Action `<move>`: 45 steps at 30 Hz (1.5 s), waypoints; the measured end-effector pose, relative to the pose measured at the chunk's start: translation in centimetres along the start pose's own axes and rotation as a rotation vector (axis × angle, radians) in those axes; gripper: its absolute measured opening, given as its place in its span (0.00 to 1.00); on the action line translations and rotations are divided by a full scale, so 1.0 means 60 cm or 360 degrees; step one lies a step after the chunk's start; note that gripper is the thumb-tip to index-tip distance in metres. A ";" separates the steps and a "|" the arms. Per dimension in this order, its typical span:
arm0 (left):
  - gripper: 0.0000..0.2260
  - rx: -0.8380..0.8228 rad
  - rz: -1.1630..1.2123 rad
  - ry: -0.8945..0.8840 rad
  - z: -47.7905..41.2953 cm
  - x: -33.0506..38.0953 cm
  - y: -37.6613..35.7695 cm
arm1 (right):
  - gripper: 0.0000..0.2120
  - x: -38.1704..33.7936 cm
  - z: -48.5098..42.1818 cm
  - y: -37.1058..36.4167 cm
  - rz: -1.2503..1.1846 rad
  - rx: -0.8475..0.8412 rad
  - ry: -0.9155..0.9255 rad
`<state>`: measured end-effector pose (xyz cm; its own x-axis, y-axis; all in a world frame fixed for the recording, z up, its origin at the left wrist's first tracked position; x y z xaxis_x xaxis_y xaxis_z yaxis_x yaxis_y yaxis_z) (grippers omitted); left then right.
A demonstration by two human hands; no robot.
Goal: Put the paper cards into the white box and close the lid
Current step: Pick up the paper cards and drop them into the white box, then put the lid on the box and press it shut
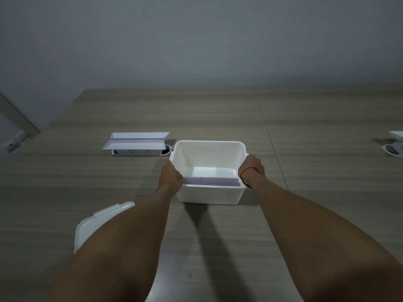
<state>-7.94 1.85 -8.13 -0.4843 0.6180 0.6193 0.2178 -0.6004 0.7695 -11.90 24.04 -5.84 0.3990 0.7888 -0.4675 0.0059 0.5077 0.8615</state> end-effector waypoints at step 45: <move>0.43 -0.0270 0.0625 0.1155 0.091 -0.491 0.202 | 0.34 -0.197 0.375 -0.381 -0.0091 -0.1027 -0.0057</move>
<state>13.60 -20.87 -16.22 -0.8370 -0.0964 0.5386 0.3821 -0.8076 0.4493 3.90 -4.66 -15.54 0.4449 0.7478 -0.4928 -0.5198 0.6637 0.5379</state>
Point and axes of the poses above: each hand's wrist, its own z-axis away from the middle knuckle, its own y-axis out of the back of the hand, x = y × z, the point moved 2 cm from there along -z, towards the middle knuckle, and after that the axes turned 3 degrees about x, right-handed, at the moved point
